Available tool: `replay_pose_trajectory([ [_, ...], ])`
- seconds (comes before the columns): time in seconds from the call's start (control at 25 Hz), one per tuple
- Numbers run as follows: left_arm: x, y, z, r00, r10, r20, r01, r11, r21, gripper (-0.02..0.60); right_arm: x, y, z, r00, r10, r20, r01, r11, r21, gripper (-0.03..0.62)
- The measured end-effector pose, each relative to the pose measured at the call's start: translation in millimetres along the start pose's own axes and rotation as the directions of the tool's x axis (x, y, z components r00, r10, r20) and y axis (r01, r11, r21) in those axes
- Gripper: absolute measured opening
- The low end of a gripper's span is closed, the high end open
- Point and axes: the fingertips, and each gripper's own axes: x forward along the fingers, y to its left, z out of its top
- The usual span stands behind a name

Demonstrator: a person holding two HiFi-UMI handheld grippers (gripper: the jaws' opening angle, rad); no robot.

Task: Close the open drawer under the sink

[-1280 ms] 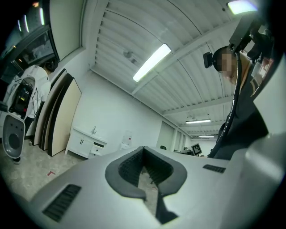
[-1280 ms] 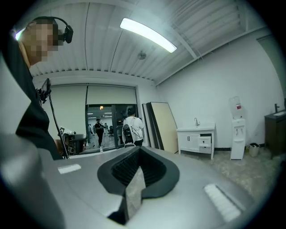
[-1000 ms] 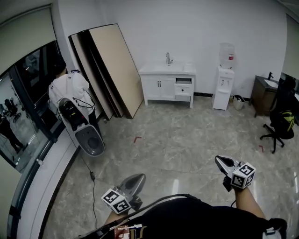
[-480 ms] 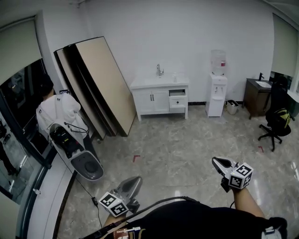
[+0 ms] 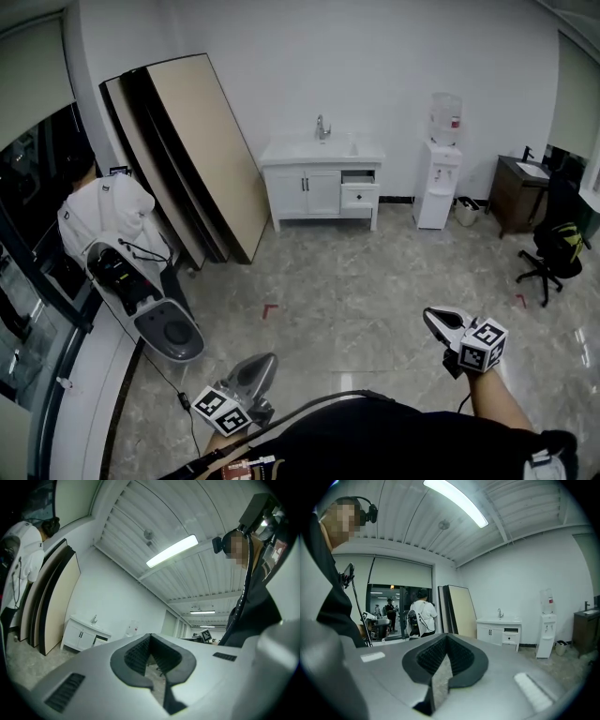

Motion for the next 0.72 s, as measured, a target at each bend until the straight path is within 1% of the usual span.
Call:
replay_pose_trajectory([
  [0.16,7.1,24.1,-2.5,0.998,0.055,-0.007,-0.055,0.998,-0.011,-0.002,30.5,-23.6,3.0,1.000,0.030,0.002,-0.030,1.000,0.007,-0.002],
  [0.32,36.1,36.0,-3.3,0.995,0.098,-0.006,-0.098,0.995,0.015,-0.002,59.7,-55.6,1.0,0.995,0.095,0.002,-0.095,0.995,0.004,-0.002],
  [0.4,55.9,43.7,-3.2,0.992,0.125,-0.002,-0.125,0.992,0.027,-0.002,74.4,-80.3,2.0,0.993,0.120,0.006,-0.120,0.993,0.004,-0.002],
  [0.52,91.1,52.4,-4.5,0.986,0.167,0.007,-0.167,0.986,0.013,-0.002,89.9,-124.9,7.1,0.990,0.142,0.001,-0.142,0.990,0.010,-0.002],
  [0.64,135.6,56.1,-6.6,0.982,0.190,0.009,-0.190,0.981,0.037,-0.002,98.9,-172.2,19.8,0.986,0.168,0.004,-0.167,0.986,-0.018,-0.002],
  [0.72,166.5,62.2,-5.8,0.978,0.206,0.027,-0.207,0.978,0.036,-0.002,107.0,-204.4,25.0,0.984,0.180,0.008,-0.180,0.983,-0.027,-0.002],
])
